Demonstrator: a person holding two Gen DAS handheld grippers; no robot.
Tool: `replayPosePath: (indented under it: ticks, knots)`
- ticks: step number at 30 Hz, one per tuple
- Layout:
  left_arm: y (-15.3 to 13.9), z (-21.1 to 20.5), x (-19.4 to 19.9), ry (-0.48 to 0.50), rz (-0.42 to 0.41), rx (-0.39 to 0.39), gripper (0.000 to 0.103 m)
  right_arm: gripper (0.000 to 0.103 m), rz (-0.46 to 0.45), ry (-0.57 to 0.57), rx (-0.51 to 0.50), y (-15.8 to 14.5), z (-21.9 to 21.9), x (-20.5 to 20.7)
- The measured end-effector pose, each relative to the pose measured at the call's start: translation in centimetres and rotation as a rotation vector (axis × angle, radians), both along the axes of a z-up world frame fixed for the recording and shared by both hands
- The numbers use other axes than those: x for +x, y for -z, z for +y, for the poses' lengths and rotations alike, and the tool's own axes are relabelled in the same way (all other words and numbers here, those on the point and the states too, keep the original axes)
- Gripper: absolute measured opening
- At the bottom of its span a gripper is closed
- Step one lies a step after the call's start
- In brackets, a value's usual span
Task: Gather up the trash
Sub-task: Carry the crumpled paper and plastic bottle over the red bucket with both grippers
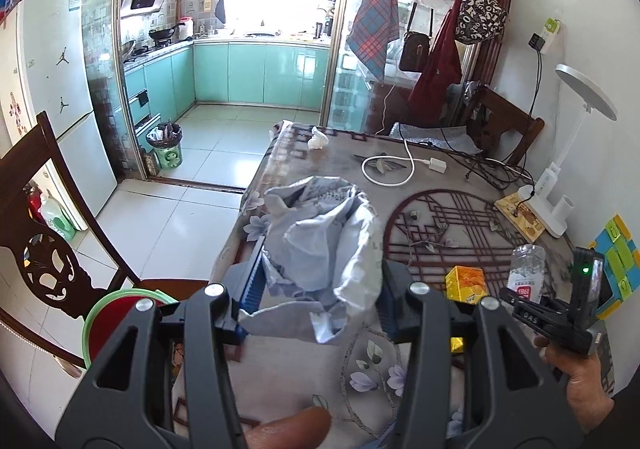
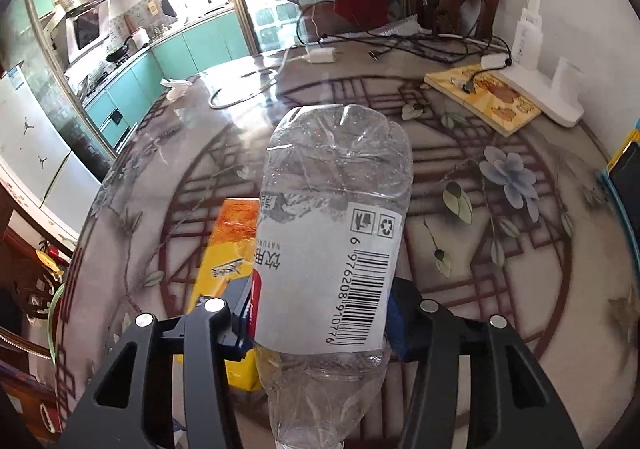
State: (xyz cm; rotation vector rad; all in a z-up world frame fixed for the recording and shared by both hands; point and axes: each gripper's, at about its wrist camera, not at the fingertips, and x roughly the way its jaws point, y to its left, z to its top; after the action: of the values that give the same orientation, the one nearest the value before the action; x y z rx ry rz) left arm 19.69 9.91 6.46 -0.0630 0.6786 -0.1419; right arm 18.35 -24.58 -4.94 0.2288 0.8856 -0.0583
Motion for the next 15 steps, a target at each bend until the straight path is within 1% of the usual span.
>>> replayPosePath:
  ticks: [4,8,12,15]
  knots:
    - [0.0,2.5,0.2,-0.061,-0.002,0.006,0.046,0.049,-0.058,-0.078,-0.020,-3.0,3.5,-0.3]
    - [0.5,6.6,0.5,-0.146,0.017,-0.006,0.046,0.049,-0.097,-0.174,-0.019,-5.4,8.0,-0.2]
    - [1.3,11.2,0.5,-0.236,0.045,-0.017,0.046,0.049,-0.118,-0.266,-0.023,-6.5,12.9,-0.1]
    - [2.2,14.7,0.4,-0.297,0.067,-0.003,0.046,0.049,-0.112,-0.322,-0.015,-6.5,16.3,0.2]
